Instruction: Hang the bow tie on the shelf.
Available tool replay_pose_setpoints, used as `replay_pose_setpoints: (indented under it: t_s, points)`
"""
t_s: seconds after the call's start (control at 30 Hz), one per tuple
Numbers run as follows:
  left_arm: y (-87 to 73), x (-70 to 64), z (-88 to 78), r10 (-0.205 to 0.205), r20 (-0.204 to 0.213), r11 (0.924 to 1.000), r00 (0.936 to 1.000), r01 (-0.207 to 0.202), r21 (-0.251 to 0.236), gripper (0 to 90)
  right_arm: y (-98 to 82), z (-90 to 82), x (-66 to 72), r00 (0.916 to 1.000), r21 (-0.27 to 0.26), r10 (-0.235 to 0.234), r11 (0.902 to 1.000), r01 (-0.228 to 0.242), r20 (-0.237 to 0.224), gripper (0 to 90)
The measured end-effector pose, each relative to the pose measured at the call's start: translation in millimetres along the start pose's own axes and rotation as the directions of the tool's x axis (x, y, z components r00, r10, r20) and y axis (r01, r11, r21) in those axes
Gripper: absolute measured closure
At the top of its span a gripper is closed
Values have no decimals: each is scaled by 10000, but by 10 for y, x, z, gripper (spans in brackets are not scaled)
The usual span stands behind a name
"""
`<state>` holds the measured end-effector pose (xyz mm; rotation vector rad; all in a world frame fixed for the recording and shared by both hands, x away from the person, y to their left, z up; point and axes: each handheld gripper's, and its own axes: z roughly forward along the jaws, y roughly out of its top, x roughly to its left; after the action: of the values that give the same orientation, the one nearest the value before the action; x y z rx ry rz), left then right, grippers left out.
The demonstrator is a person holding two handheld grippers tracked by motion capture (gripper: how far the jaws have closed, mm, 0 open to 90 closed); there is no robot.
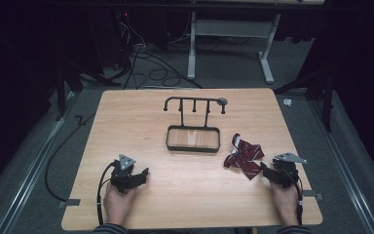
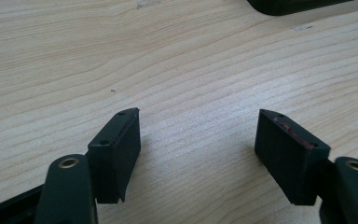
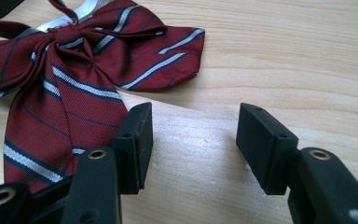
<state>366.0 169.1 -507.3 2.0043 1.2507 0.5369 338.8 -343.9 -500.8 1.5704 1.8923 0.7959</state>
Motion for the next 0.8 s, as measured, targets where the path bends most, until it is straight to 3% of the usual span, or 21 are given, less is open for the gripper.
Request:
replay_pose_setpoints:
  t_s: [0.1, 0.3, 0.47, 0.8]
  points:
    - [0, 0, 0, -1, 9, 10000, 10000, 1, -2, 311, -2, -47, 23, 9996, -145, -247, 9996, 244, -167, 515]
    - [0, 0, 0, 13, 4, 10000, 10000, -13, 4, 310, 48, -199, 56, 9977, -548, -210, 9983, 175, -637, 530]
    - [-1, 0, 0, -14, 28, 10000, 10000, 14, 0, 309, 109, -328, 139, 9933, -778, -582, 9957, 505, -996, 560]
    - [-2, 6, -2, -25, 60, 10000, 10000, 25, -13, 308, 196, -382, 275, 9860, -950, -961, 9920, 835, -1366, 602]
